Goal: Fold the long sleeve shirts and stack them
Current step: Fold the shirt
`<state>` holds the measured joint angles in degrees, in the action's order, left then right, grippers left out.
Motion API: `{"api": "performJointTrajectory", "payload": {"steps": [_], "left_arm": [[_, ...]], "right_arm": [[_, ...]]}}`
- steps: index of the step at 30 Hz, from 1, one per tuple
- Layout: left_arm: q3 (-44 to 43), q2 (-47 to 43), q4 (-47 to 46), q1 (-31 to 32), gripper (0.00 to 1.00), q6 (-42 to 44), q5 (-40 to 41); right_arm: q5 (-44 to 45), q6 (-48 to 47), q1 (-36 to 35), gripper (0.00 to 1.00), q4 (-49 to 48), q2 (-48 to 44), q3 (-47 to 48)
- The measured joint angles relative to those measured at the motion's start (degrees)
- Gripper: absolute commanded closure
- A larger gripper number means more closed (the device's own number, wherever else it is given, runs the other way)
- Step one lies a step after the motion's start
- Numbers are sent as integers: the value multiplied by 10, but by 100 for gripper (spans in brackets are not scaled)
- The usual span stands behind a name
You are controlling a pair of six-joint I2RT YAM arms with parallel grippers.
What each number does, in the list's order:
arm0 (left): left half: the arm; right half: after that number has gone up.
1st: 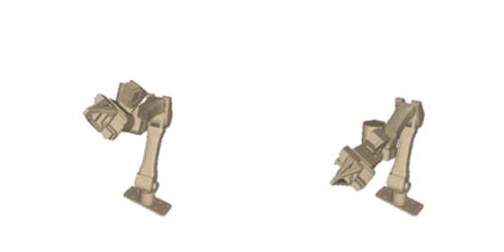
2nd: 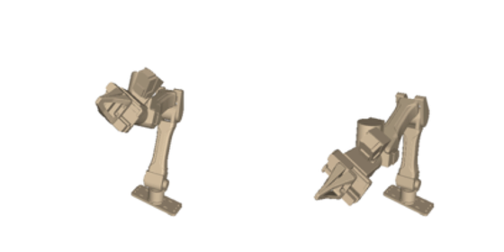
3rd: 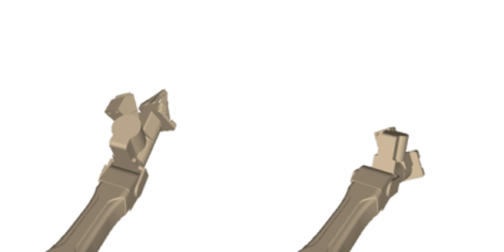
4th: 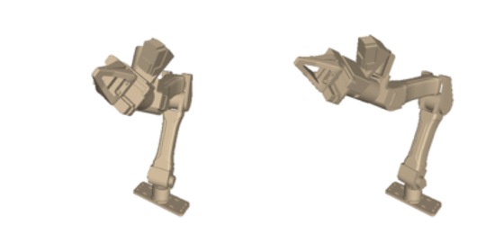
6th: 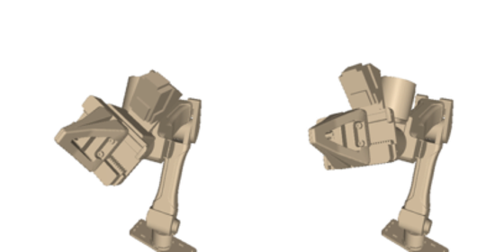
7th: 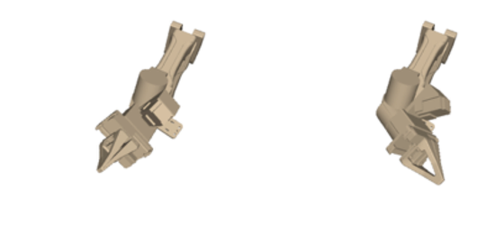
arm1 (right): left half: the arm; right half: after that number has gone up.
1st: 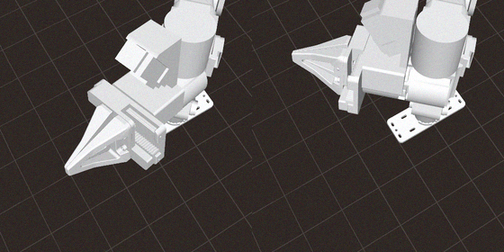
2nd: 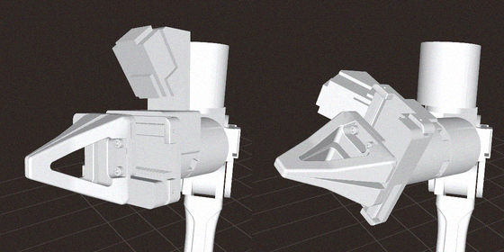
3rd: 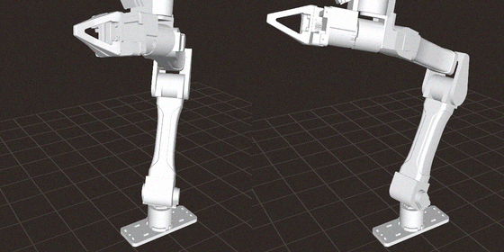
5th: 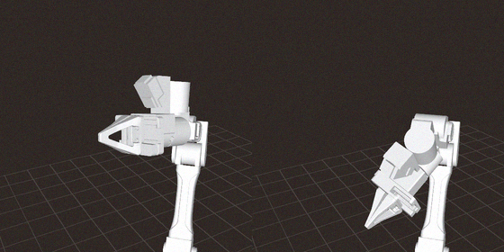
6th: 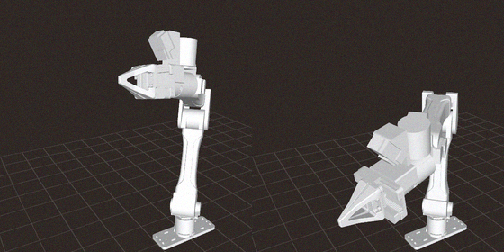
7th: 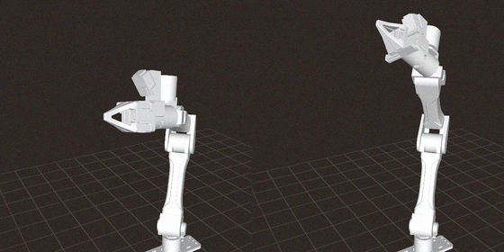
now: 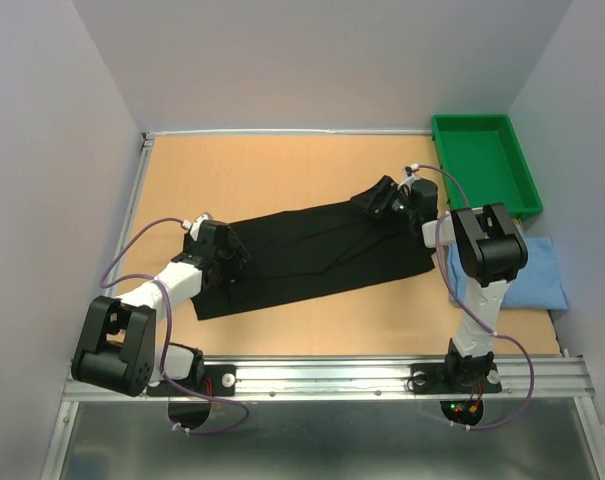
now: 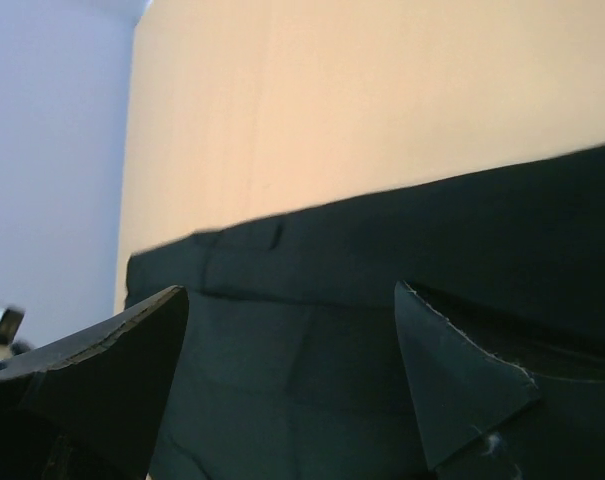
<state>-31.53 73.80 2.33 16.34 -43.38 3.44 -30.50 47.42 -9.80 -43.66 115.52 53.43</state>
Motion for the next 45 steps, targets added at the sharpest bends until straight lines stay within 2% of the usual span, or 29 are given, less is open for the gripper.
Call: {"api": "performJointTrajectory", "payload": {"steps": [9,18,20,24,31,34,40,45], "left_arm": [[3,-4,-2,-14,25,0,-16],[6,-43,45,-18,22,12,-17],[-8,-60,80,-18,14,35,-13],[-52,-78,104,-18,5,81,-10],[-128,-118,92,-19,3,197,-1],[-135,-110,84,-19,4,237,1],[-155,-17,75,-19,4,276,-6],[-181,66,77,-19,4,279,-31]], "right_arm": [[22,-15,70,11,-14,0,-18],[20,-46,75,11,1,-14,-18],[26,-64,73,11,39,-43,-18],[53,-108,65,11,145,-135,-16],[146,-179,33,11,359,-324,-9],[193,-193,14,18,449,-381,-9],[267,-190,-24,30,567,-410,-36],[302,-184,-29,41,612,-386,-57]]}}
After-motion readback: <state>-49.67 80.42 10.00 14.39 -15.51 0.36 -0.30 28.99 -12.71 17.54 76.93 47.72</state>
